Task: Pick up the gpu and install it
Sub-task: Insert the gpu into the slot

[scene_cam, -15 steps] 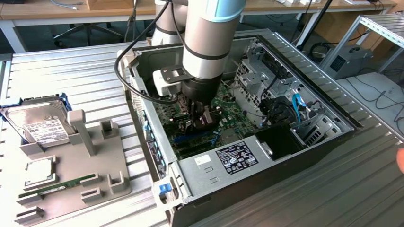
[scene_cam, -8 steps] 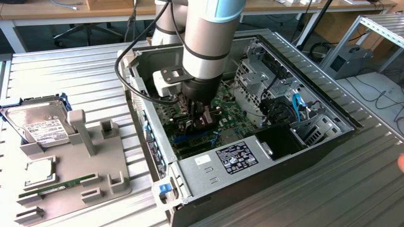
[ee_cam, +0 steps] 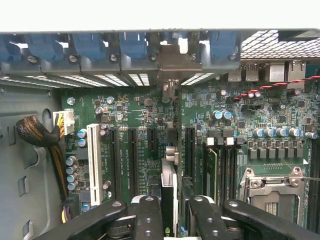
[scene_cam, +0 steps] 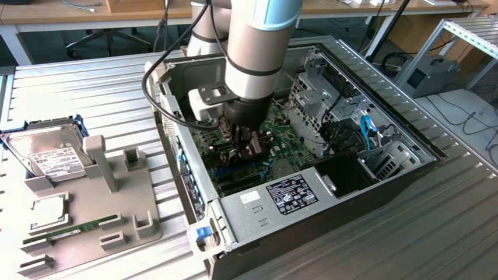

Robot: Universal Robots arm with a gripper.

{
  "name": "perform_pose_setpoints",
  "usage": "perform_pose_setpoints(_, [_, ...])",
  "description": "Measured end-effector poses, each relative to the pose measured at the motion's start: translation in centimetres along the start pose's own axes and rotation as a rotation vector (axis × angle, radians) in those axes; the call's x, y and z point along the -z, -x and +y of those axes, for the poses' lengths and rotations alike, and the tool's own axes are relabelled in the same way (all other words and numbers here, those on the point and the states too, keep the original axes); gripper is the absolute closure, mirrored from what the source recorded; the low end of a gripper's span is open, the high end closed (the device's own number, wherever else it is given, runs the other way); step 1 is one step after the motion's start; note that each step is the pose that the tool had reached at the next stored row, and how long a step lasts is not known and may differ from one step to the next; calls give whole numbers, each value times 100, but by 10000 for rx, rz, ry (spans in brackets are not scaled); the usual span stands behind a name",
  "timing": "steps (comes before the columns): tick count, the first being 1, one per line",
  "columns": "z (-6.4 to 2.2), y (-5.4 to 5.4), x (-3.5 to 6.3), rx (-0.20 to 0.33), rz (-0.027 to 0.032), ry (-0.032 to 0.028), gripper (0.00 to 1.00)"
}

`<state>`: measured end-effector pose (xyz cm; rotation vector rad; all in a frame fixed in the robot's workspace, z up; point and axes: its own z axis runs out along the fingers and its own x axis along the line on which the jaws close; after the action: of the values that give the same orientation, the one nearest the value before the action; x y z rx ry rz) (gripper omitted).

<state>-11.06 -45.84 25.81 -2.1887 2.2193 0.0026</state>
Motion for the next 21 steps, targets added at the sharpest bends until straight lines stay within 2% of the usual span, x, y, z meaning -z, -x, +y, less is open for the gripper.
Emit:
perform_pose_setpoints(14, [2,-2,-80,0,8,4,74])
perform_pose_setpoints(19, [1,-1,-85,-1,-5,-4,74])
perform_pose_setpoints(20, [1,0,-92,-1,-21,-11,73])
perform_pose_setpoints(21, [1,0,-90,-1,-13,-7,67])
